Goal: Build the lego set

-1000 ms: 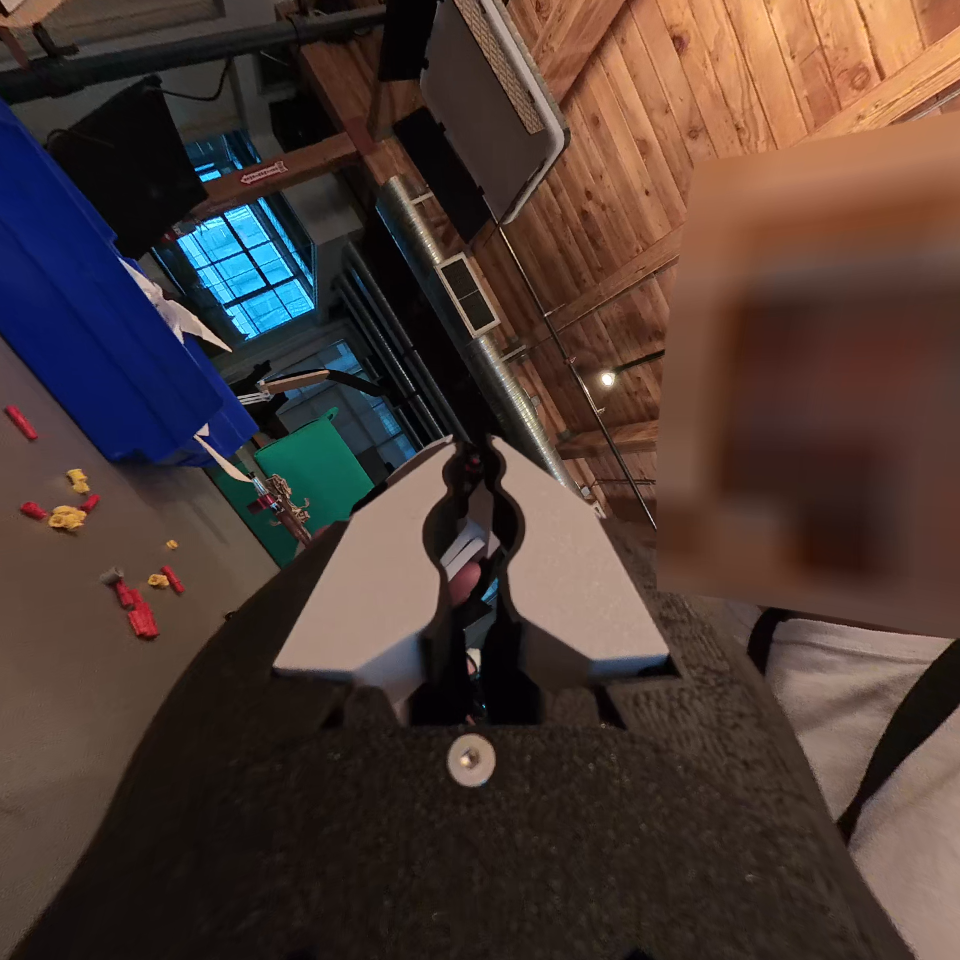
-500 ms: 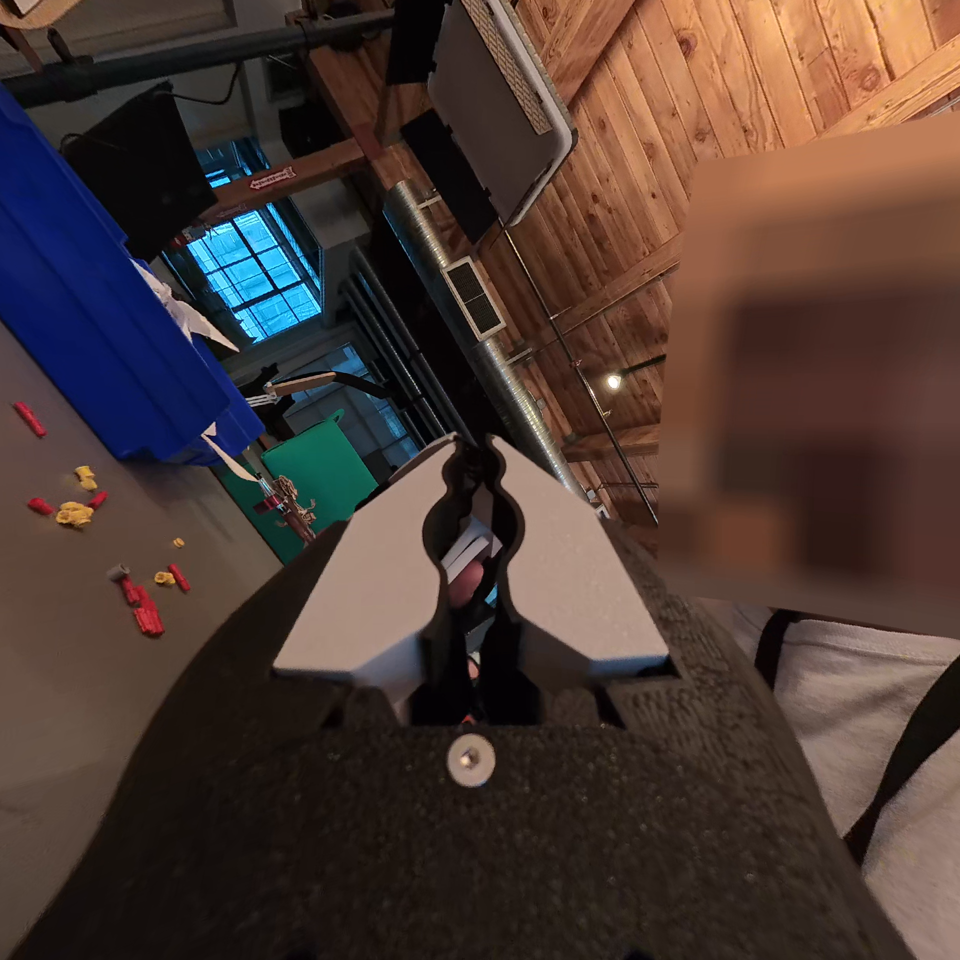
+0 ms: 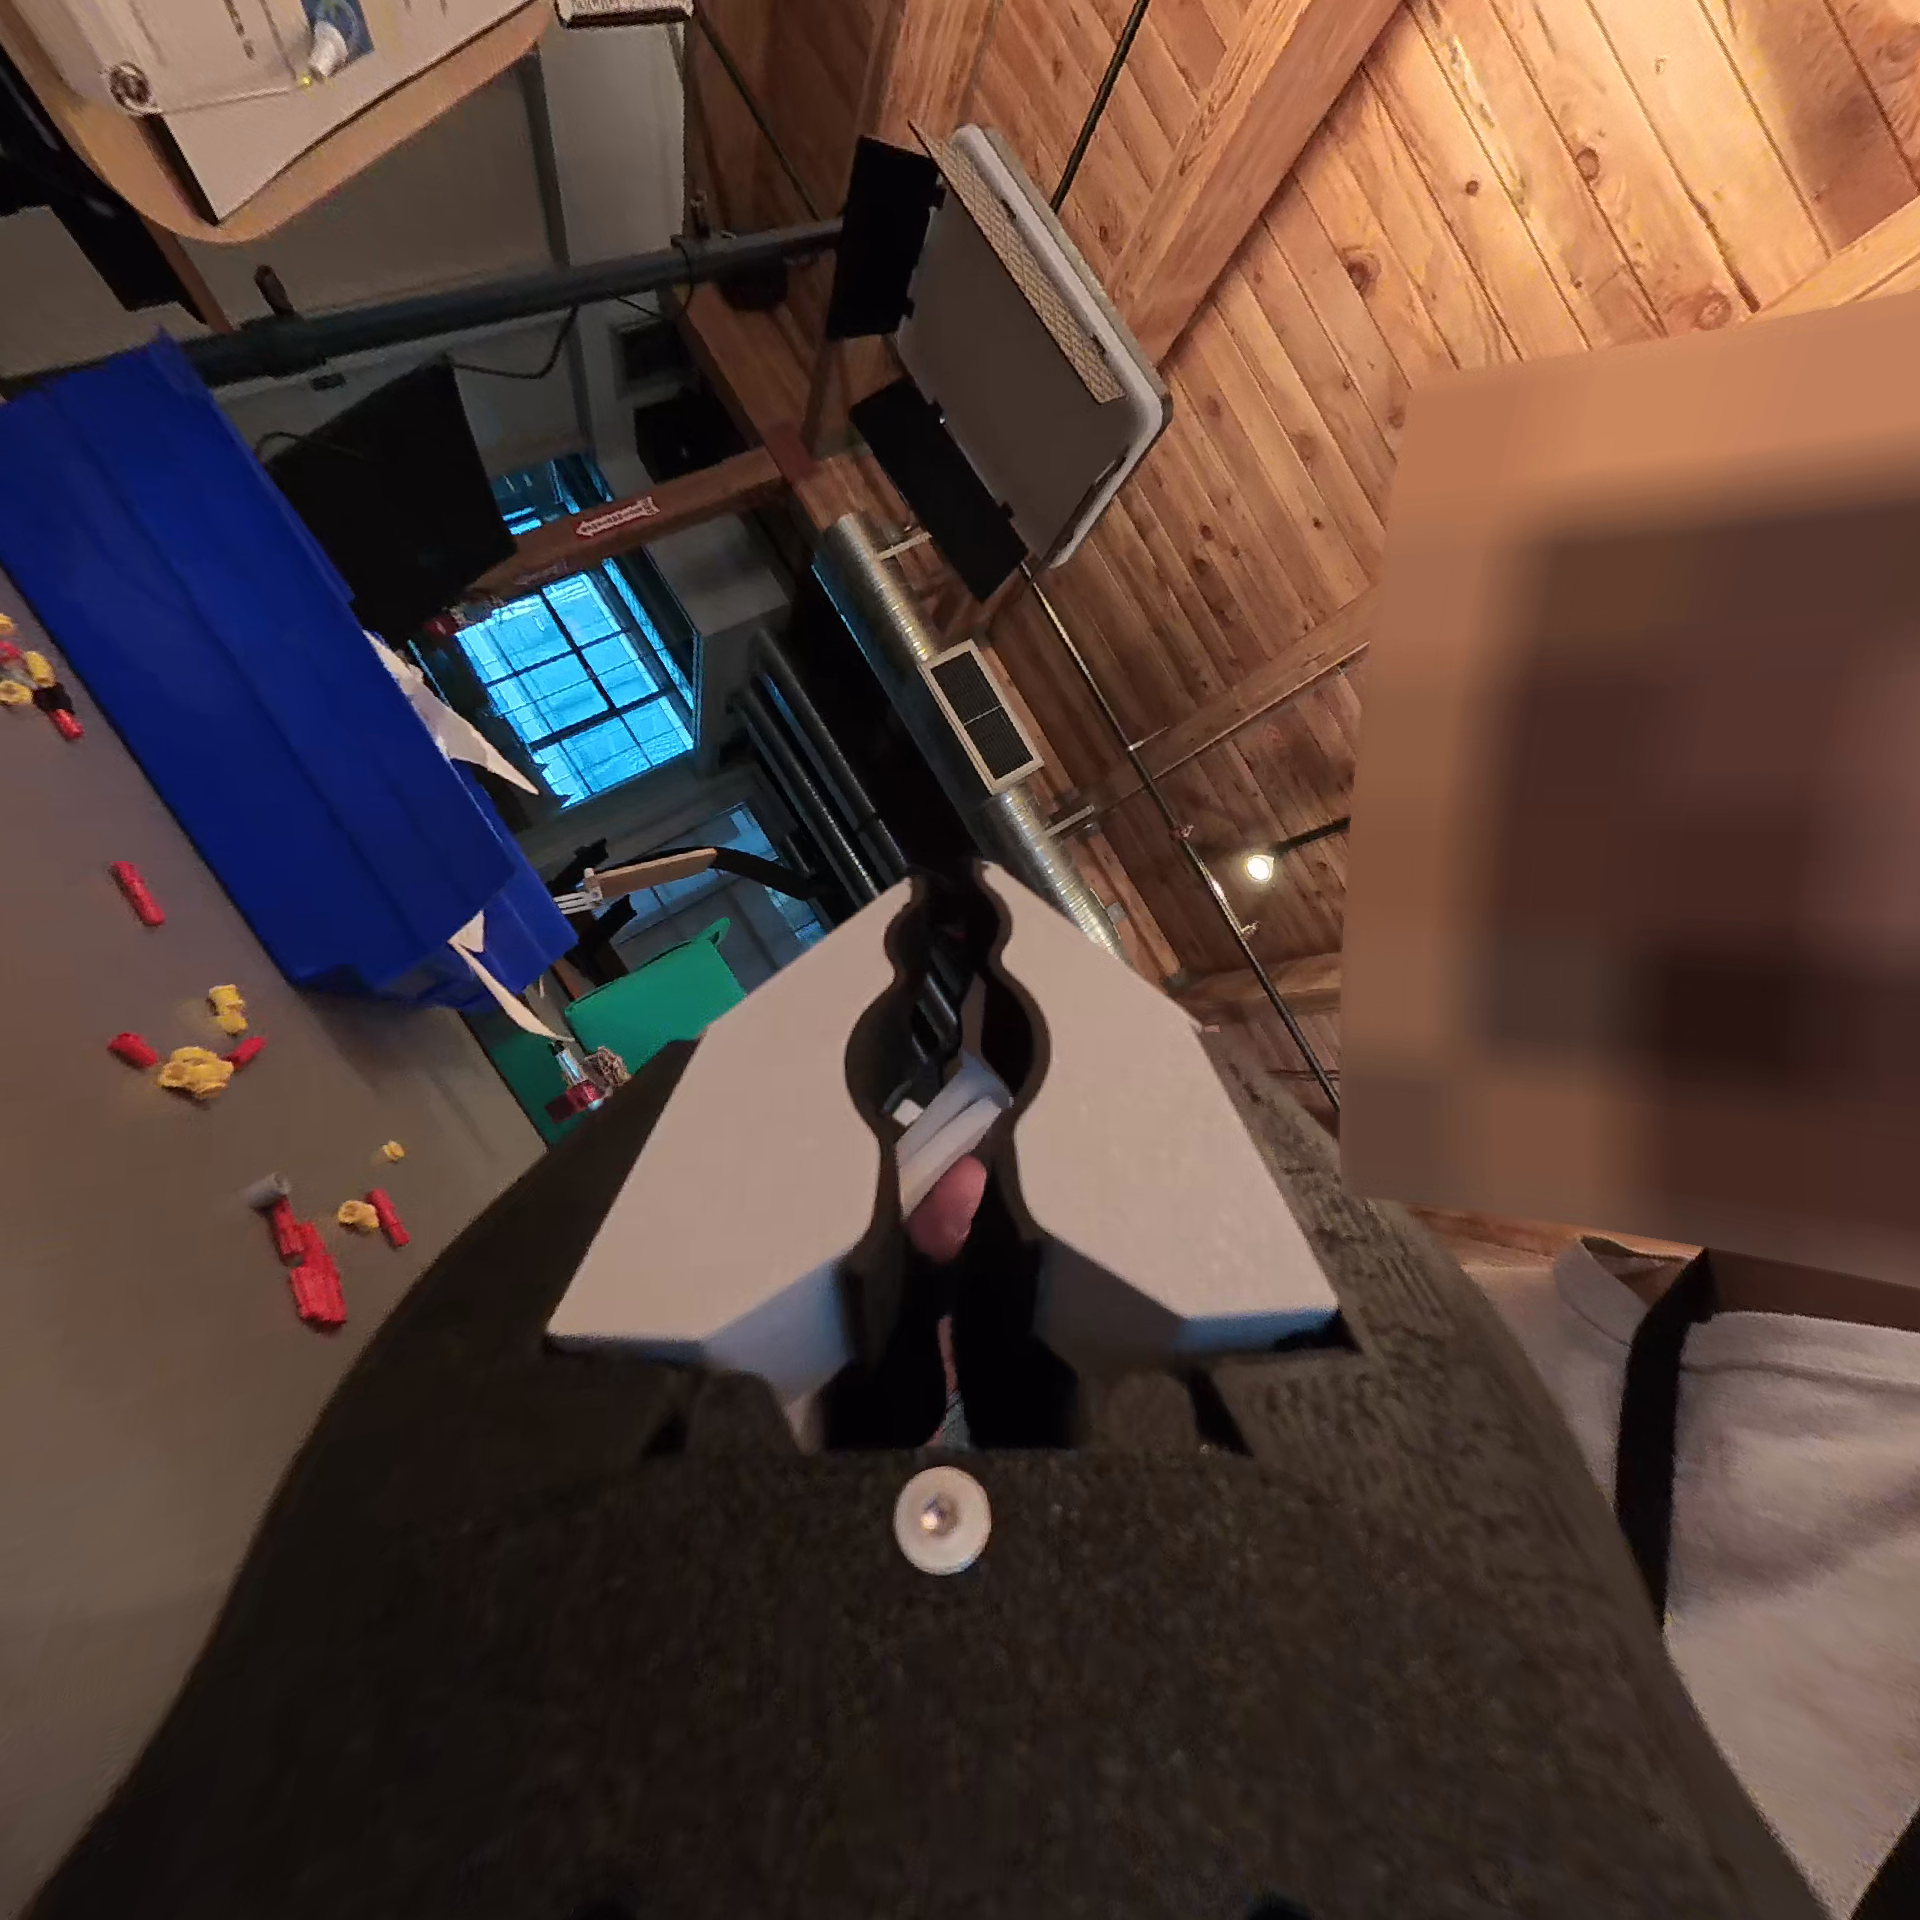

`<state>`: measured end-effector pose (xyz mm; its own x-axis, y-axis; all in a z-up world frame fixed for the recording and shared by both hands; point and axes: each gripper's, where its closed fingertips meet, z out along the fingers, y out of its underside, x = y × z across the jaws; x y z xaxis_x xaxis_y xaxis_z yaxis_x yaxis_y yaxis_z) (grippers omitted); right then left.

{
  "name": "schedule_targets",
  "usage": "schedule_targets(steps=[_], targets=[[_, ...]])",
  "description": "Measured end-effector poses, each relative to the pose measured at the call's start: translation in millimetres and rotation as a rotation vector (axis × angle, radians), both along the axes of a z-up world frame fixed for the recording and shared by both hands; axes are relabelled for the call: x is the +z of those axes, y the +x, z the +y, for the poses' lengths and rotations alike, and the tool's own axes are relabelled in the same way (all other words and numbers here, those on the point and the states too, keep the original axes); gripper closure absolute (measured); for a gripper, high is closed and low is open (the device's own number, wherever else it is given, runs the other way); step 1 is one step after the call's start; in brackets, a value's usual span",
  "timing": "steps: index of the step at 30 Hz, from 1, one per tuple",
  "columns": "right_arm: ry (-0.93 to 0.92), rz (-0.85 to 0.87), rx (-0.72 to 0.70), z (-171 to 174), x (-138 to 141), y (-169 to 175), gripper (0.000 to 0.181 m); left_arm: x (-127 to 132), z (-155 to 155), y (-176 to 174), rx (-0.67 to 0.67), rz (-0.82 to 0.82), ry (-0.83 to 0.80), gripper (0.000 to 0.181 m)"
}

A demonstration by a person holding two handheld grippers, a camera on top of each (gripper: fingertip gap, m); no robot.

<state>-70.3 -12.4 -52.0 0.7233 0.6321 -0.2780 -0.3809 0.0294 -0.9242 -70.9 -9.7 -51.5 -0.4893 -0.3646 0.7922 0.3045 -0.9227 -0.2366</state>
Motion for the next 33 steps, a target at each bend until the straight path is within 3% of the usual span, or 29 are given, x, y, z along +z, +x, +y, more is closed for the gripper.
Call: schedule_targets(steps=[12, 18, 27, 33], targets=[[-0.066, 0.118, 0.081, 1, -4, 1, 0.167, -3, -2, 3, 0.134, 0.157, 0.286, 0.176], [-0.086, 0.077, 0.059, 4, -9, 1, 0.166, -8, 1, 4, 0.193, 0.245, 0.408, 0.175], [-0.08, -0.012, 0.014, 7, -14, -4, 0.167, -16, 8, 1, 0.156, 0.224, 0.346, 0.181], [-0.109, 0.255, 0.221, 0, -5, -4, 0.167, -5, 1, -7, 0.056, 0.172, 0.403, 0.181]])
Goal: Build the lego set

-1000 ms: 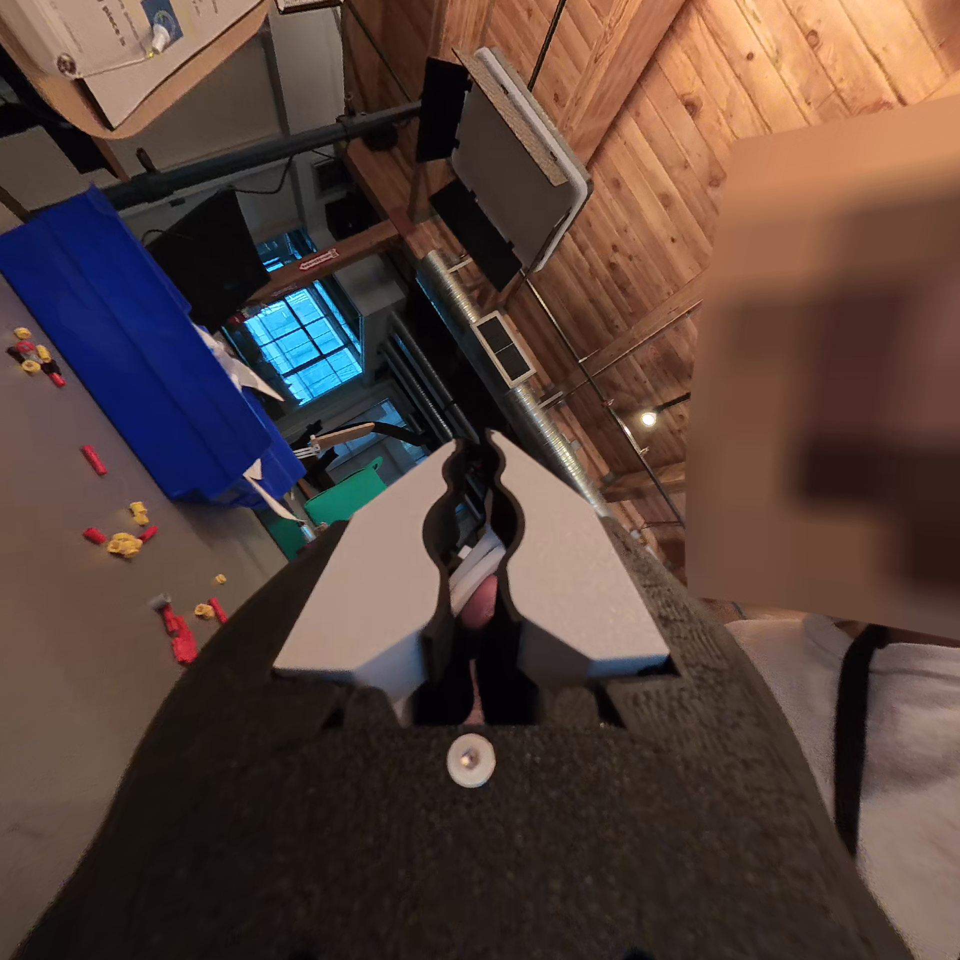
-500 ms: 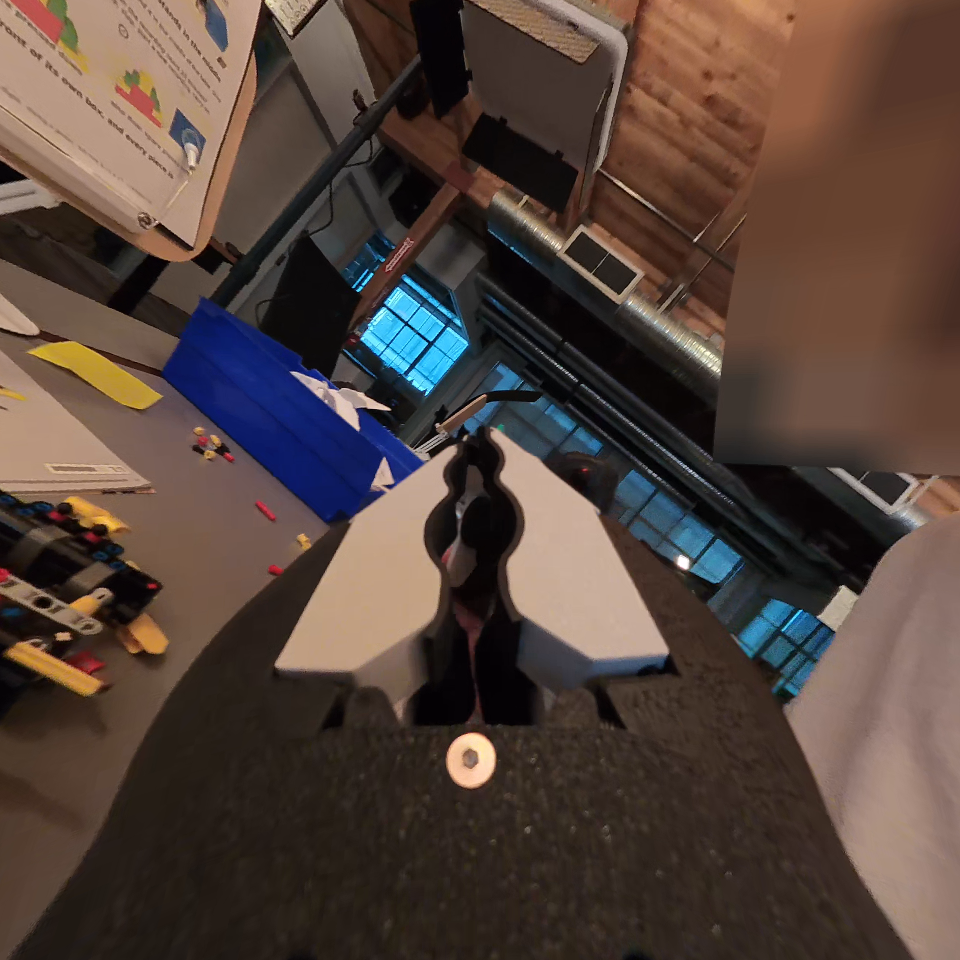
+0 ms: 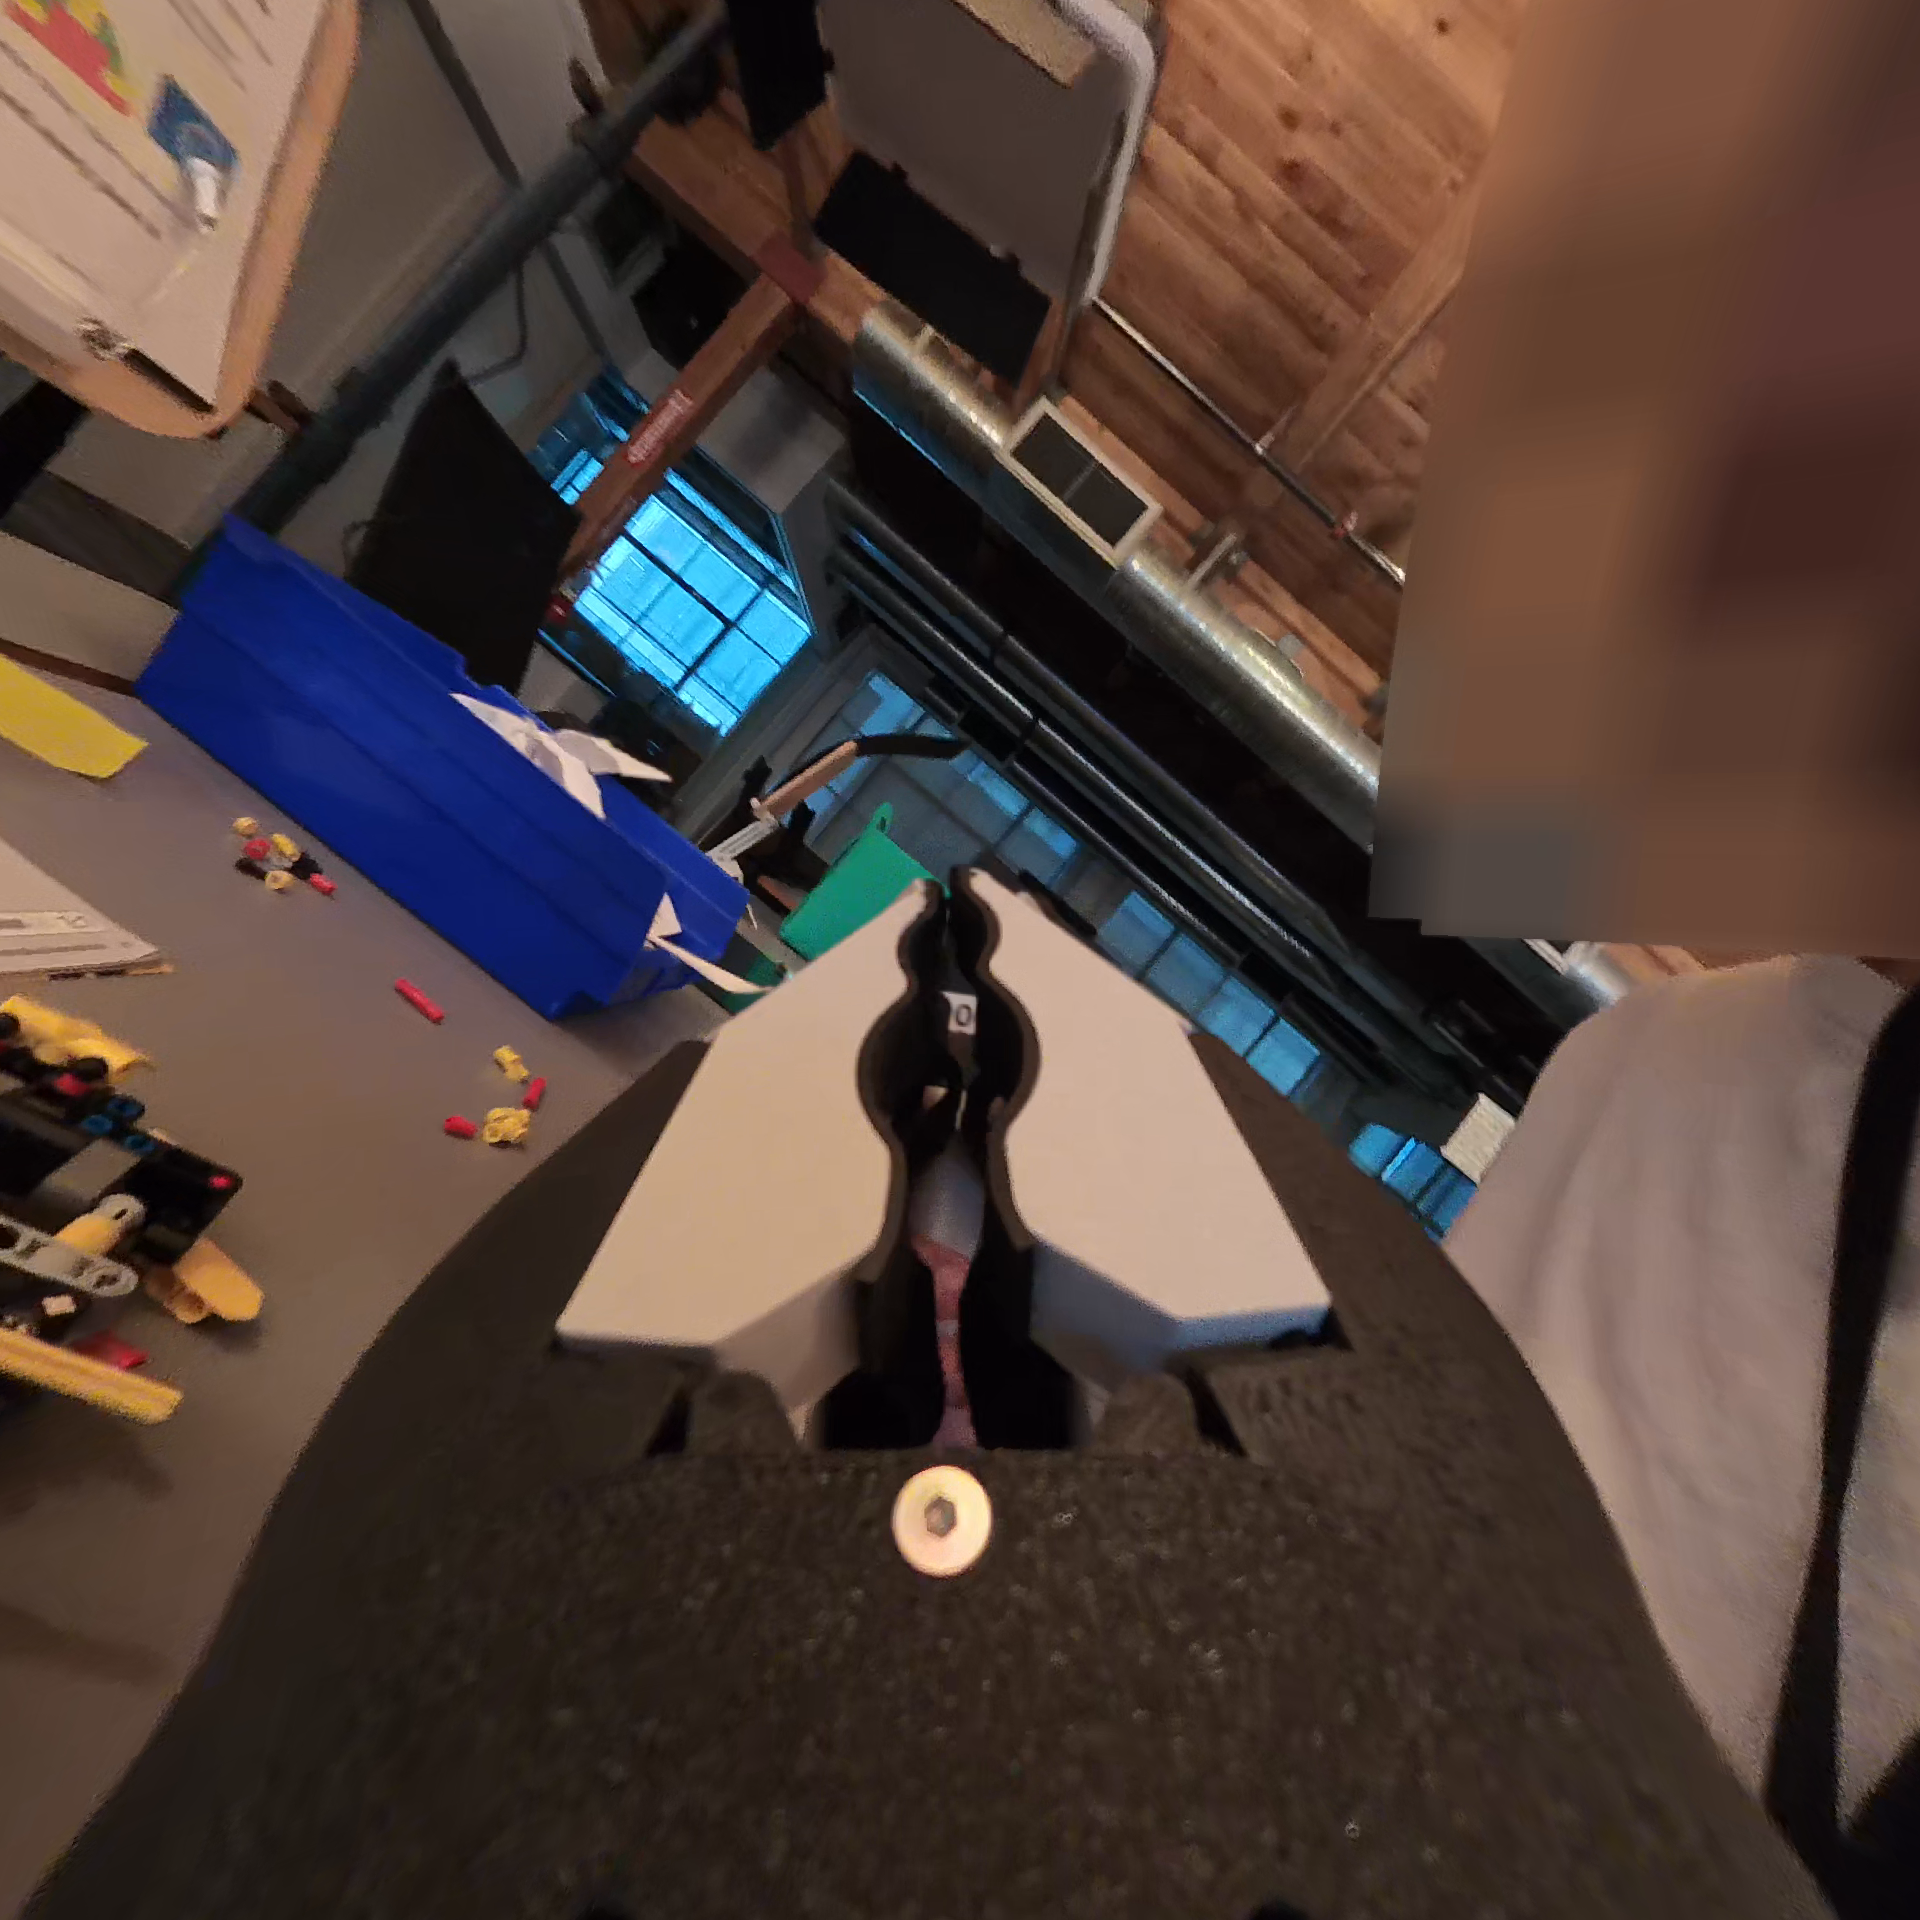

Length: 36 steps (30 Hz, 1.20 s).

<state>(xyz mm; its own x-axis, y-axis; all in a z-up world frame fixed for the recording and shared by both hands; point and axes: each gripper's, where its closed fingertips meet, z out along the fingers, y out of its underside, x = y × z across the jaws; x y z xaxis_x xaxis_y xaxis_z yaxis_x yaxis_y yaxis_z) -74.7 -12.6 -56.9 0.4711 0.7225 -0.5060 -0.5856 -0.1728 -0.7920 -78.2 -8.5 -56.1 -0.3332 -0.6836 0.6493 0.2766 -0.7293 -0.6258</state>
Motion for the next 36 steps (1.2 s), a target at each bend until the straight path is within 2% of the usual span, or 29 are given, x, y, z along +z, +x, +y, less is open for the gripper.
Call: schedule_targets(steps=[6, 13, 17, 20, 24, 30, 36], targets=[[-0.007, 0.118, 0.115, -6, 5, -1, 0.167, 2, -8, -5, -0.079, 0.057, 0.105, 0.164], [-0.016, 0.099, 0.128, -5, 2, -7, 0.167, -3, -7, -11, -0.107, 0.088, 0.103, 0.16], [-0.009, 0.12, 0.13, -5, 5, -5, 0.167, -8, -19, -10, -0.148, 0.118, 0.145, 0.157], [-0.009, 0.122, 0.144, -6, 5, -6, 0.167, -5, -19, -10, -0.113, 0.109, 0.164, 0.158], [-0.011, 0.099, 0.151, -7, 3, -9, 0.167, -2, -21, -10, -0.147, 0.106, 0.162, 0.159], [-0.015, 0.054, 0.159, -8, 0, -16, 0.167, 0, -21, -12, -0.183, 0.106, 0.148, 0.175], [-0.018, 0.018, 0.155, -8, -3, -18, 0.167, -3, -20, -14, -0.181, 0.139, 0.17, 0.175]])
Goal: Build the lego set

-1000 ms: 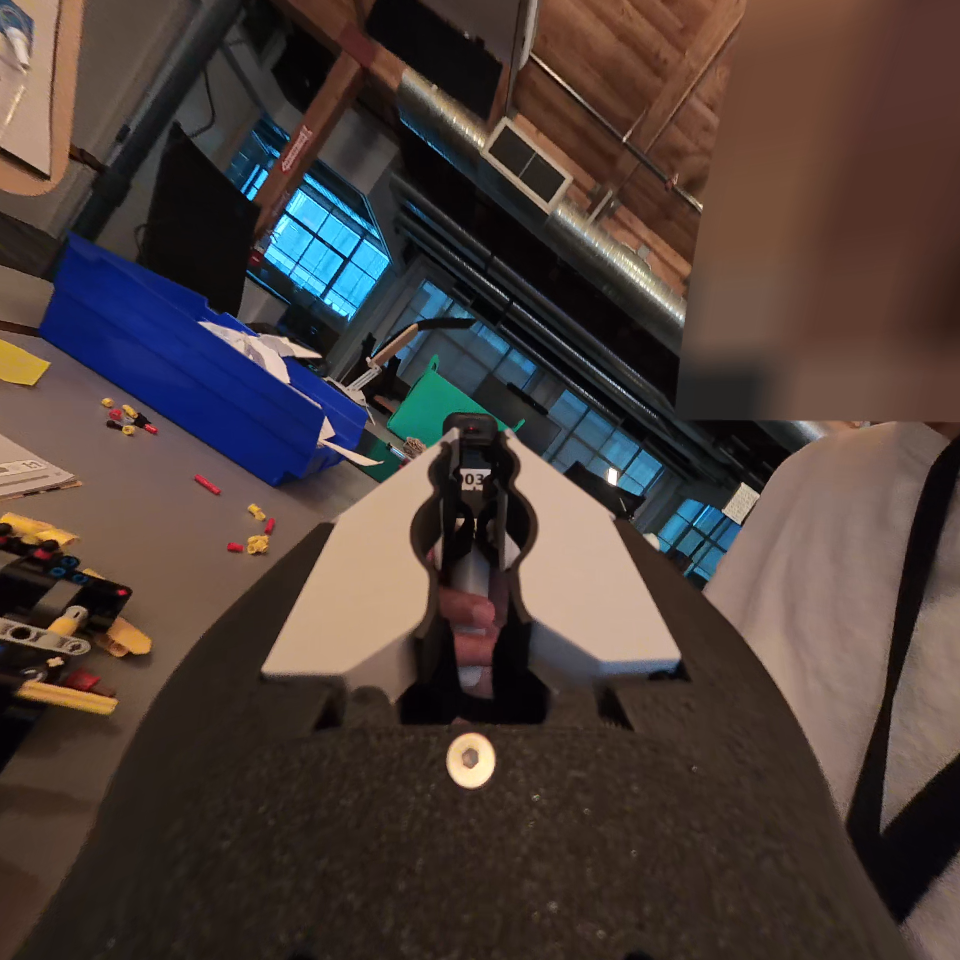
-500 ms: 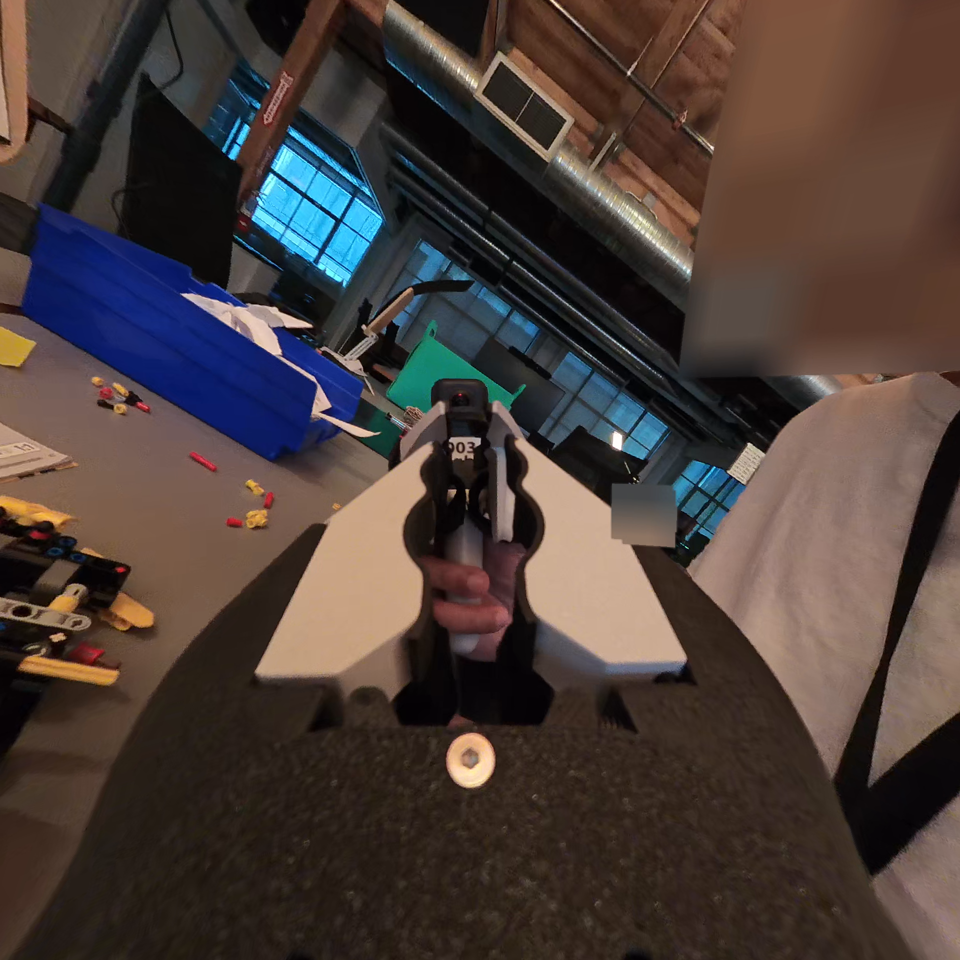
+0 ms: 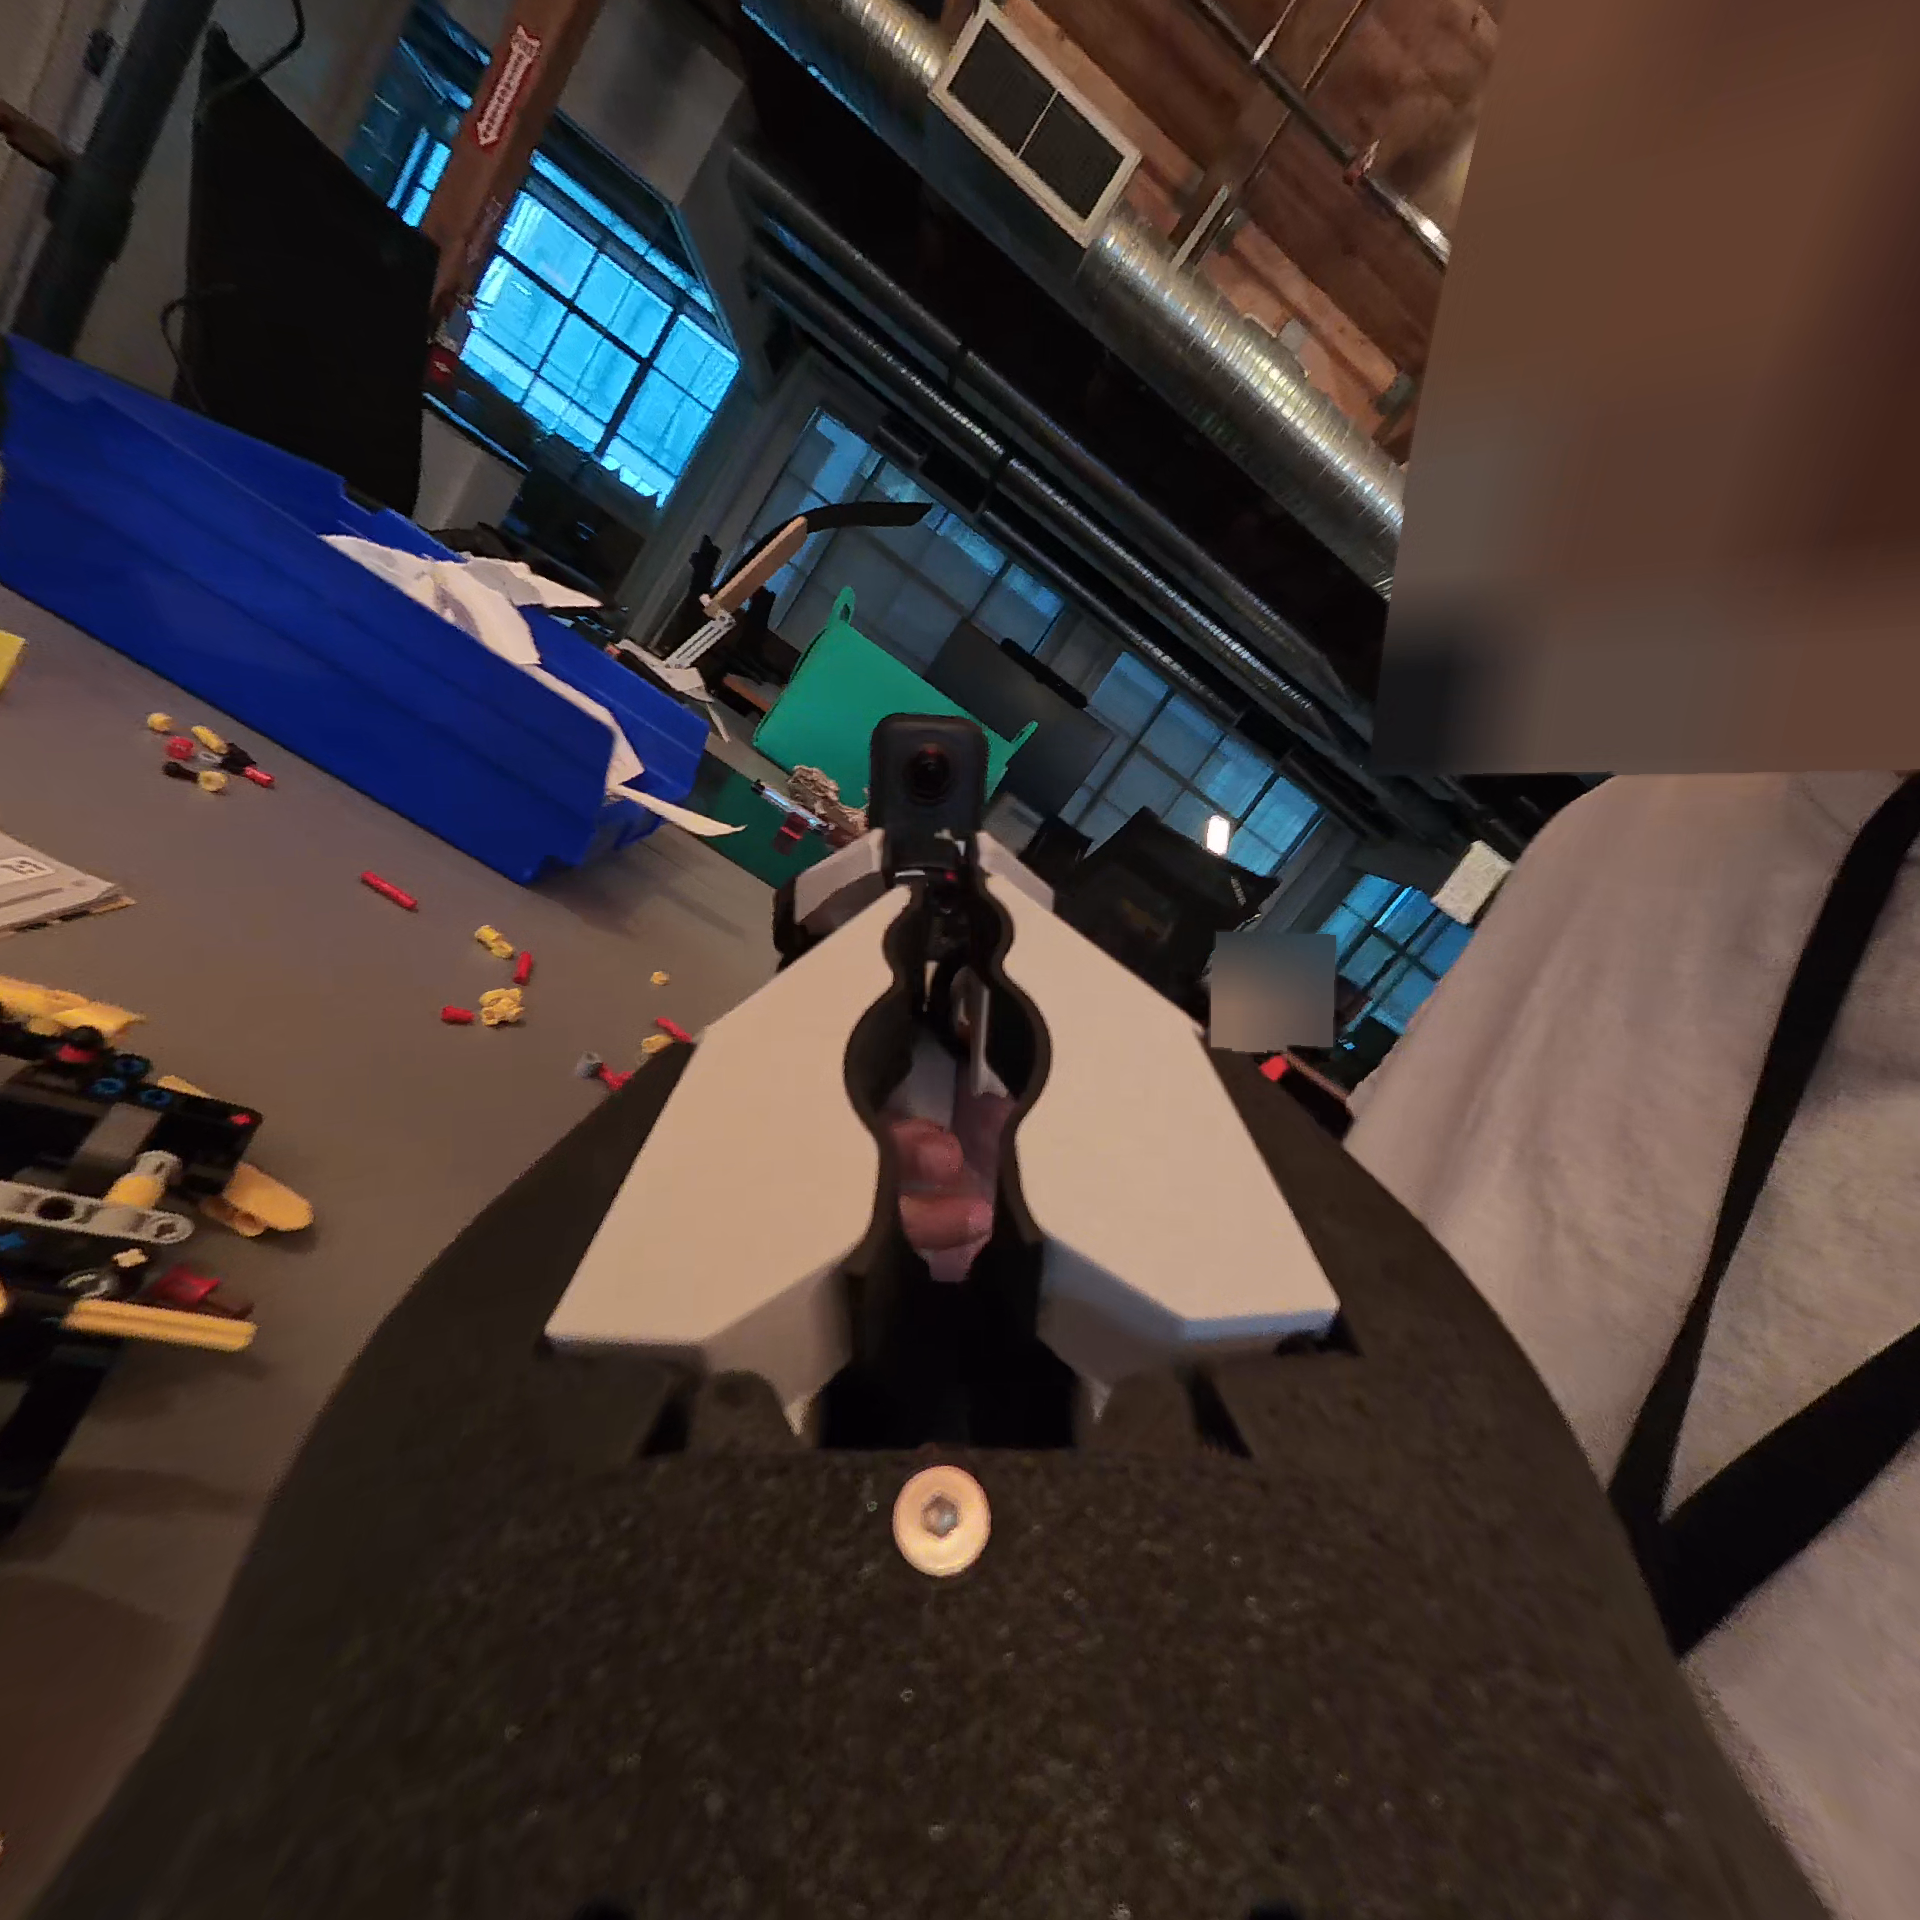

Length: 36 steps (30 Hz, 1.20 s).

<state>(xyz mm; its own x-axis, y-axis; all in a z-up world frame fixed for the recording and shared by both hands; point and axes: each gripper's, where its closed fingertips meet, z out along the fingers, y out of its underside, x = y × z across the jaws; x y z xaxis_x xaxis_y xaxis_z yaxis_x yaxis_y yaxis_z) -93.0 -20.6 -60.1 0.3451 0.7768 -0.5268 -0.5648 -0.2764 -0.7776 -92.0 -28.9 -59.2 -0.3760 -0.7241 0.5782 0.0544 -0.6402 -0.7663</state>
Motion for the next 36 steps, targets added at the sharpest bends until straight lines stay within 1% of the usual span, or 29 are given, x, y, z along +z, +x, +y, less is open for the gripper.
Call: schedule_targets(steps=[2, 5, 7, 9, 12, 14, 16, 17, 18, 20, 22, 23, 26, 27, 28, 29, 31, 33, 35, 36], targets=[[0.013, 0.009, -0.002, -1, 2, -1, 0.167, 2, -1, 0, 0.013, -0.016, 0.019, 0.174], [0.032, 0.103, 0.002, -2, 11, 3, 0.167, 12, -2, 3, 0.034, -0.107, -0.06, 0.175], [0.055, 0.101, -0.044, -1, 14, 6, 0.166, 15, -1, 6, 0.082, -0.164, -0.074, 0.175], [0.064, 0.123, -0.047, -3, 16, 9, 0.167, 18, -2, 9, 0.088, -0.202, -0.105, 0.175], [0.073, 0.07, -0.087, -2, 14, 13, 0.167, 16, -2, 13, 0.11, -0.185, -0.061, 0.174], [0.065, 0.055, -0.078, -2, 11, 12, 0.167, 13, -2, 13, 0.108, -0.16, -0.022, 0.175], [0.056, 0.026, -0.071, -2, 8, 9, 0.166, 9, -4, 12, 0.075, -0.144, -0.009, 0.175], [0.059, 0.026, -0.056, -3, 8, 7, 0.167, 10, -5, 10, 0.043, -0.148, -0.026, 0.175], [0.053, 0.028, -0.056, -3, 8, 7, 0.166, 9, -5, 10, 0.041, -0.144, -0.025, 0.175], [0.041, 0.024, -0.074, 0, 5, 10, 0.166, 6, -3, 13, 0.059, -0.129, -0.008, 0.175], [0.039, 0.038, -0.062, 0, 6, 9, 0.166, 7, -2, 12, 0.051, -0.142, -0.014, 0.174], [0.025, 0.044, -0.058, 2, 4, 10, 0.167, 6, 0, 13, 0.068, -0.129, 0.011, 0.174], [-0.012, 0.06, -0.043, 8, 0, 12, 0.167, 3, 5, 14, 0.114, -0.087, 0.138, 0.175], [-0.035, 0.064, -0.05, 11, -4, 14, 0.161, 4, 8, 14, 0.153, -0.077, 0.204, 0.175], [-0.058, 0.074, -0.052, 14, -6, 17, 0.144, 4, 10, 13, 0.195, -0.063, 0.278, 0.175], [-0.072, 0.089, -0.055, 16, -7, 21, 0.136, 3, 15, 12, 0.253, -0.032, 0.365, 0.175], [-0.111, 0.036, -0.106, 21, -17, 28, 0.13, -6, 23, 11, 0.368, 0.069, 0.601, 0.175], [-0.135, -0.103, -0.148, 25, -29, 23, 0.127, -18, 27, 9, 0.459, 0.175, 0.877, 0.175], [-0.167, -0.257, -0.179, 31, -47, 14, 0.122, -33, 29, 7, 0.514, 0.275, 1.148, 0.175], [-0.184, -0.301, -0.175, 33, -54, 9, 0.12, -38, 30, 7, 0.541, 0.303, 1.262, 0.175]])
